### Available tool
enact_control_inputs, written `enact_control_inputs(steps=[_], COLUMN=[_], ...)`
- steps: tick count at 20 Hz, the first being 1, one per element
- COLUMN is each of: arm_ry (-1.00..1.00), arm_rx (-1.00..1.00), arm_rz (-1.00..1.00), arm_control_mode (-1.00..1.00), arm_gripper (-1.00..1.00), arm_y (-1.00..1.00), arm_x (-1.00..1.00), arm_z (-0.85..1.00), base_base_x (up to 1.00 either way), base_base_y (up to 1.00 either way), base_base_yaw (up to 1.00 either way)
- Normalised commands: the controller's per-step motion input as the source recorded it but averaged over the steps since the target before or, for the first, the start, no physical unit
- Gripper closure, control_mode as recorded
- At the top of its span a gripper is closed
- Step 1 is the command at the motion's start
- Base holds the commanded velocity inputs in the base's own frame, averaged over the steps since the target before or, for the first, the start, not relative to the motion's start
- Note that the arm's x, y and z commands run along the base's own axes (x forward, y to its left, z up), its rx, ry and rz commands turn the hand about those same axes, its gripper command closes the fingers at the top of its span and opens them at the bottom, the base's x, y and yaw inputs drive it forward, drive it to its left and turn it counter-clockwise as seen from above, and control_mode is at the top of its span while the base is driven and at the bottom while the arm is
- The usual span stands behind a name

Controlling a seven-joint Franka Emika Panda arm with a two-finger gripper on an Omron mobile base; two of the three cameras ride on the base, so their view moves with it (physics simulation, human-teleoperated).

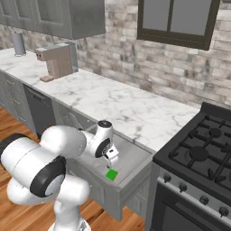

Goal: Restock the sink supplies by placing the sponge and soap dispenser on the counter and next to the sink. Make sure the soap dispenser is upright.

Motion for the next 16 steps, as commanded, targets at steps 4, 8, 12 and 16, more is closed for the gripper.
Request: enact_control_inputs(steps=[4,8,12,16], arm_ry=[0.09,0.01,0.0,0.0], arm_rx=[0.0,0.0,0.0,0.0], arm_rz=[0.24,0.16,0.06,0.04], arm_control_mode=[-1.0,-1.0,-1.0,-1.0], arm_gripper=[-1.0,-1.0,-1.0,-1.0], arm_y=[-0.01,0.02,0.24,0.32], arm_x=[0.3,0.02,-0.06,-0.03], arm_z=[-0.54,-0.43,-0.54,-0.38], base_base_x=[0.0,0.0,0.0,0.0], base_base_y=[0.0,0.0,0.0,0.0], base_base_yaw=[0.0,0.0,0.0,0.0])
